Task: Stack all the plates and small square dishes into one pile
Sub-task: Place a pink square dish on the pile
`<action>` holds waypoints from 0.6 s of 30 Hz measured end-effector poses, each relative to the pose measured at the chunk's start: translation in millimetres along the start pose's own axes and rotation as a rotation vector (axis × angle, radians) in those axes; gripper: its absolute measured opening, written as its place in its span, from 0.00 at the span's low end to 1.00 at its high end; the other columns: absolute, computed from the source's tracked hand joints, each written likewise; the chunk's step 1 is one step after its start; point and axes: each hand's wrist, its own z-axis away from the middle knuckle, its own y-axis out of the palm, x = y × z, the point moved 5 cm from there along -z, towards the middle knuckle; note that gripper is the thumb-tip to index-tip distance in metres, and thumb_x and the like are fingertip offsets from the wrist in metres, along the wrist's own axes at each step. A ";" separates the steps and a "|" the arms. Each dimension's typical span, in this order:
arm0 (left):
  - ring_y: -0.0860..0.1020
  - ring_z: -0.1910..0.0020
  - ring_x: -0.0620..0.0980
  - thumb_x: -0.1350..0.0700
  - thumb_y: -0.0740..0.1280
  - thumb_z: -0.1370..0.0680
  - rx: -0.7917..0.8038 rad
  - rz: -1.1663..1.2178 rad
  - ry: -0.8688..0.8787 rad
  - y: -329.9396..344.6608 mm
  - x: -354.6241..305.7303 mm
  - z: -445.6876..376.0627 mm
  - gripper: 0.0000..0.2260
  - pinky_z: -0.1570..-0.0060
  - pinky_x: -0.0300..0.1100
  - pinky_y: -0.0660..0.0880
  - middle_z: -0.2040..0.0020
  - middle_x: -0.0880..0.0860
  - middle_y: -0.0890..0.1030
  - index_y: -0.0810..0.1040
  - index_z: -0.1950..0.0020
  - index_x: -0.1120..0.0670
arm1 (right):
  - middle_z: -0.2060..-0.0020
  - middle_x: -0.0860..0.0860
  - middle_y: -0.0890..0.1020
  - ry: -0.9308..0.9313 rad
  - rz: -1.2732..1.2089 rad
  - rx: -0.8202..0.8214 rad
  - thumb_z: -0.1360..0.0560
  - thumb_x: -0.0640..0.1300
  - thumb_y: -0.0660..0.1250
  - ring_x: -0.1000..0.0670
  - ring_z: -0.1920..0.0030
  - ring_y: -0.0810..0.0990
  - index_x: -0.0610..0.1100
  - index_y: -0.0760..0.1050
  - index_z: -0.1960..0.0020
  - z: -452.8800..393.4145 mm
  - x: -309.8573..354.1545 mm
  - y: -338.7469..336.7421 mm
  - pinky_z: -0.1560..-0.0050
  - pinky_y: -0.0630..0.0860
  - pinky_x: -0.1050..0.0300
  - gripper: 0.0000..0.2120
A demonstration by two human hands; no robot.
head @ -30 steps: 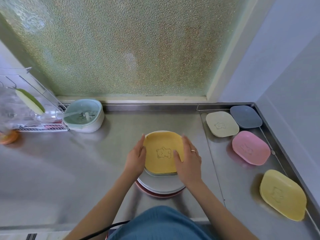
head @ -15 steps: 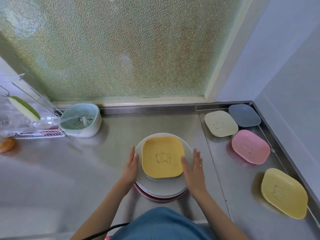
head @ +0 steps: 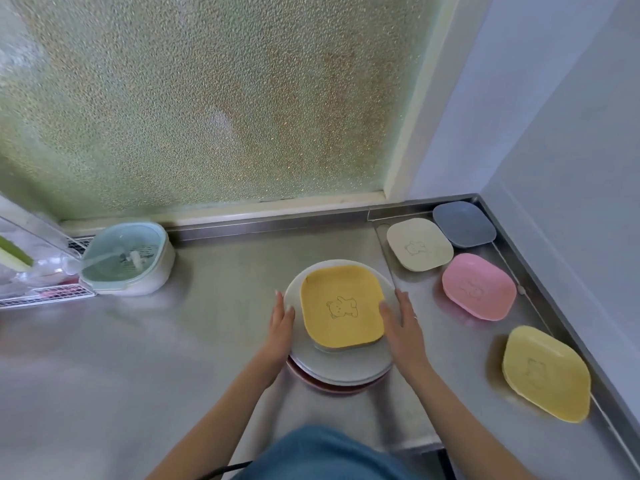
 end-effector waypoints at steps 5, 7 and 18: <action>0.53 0.23 0.48 0.36 0.51 0.23 0.097 -0.020 -0.007 31.7 -10.0 -15.1 0.29 0.26 0.57 0.56 0.22 0.42 0.48 0.40 0.27 0.35 | 0.26 0.53 0.62 0.023 -0.029 -0.058 0.23 0.56 0.60 0.50 0.27 0.61 0.51 0.58 0.26 -28.7 -9.0 -31.8 0.28 0.57 0.52 0.28; 0.52 0.23 0.48 0.38 0.50 0.22 0.118 -0.039 0.010 40.6 -13.6 -17.9 0.27 0.25 0.56 0.55 0.22 0.43 0.47 0.40 0.26 0.36 | 0.30 0.54 0.66 0.037 -0.061 -0.049 0.23 0.57 0.61 0.51 0.30 0.64 0.51 0.60 0.27 -35.1 -13.1 -41.2 0.30 0.60 0.53 0.27; 0.62 0.27 0.47 0.52 0.53 0.18 0.114 -0.065 0.076 47.0 -25.4 -0.9 0.21 0.27 0.53 0.61 0.28 0.38 0.61 0.54 0.32 0.29 | 0.44 0.45 0.77 0.106 0.441 -0.280 0.24 0.46 0.61 0.41 0.45 0.75 0.46 0.70 0.35 -63.0 -68.9 -124.2 0.44 0.72 0.47 0.17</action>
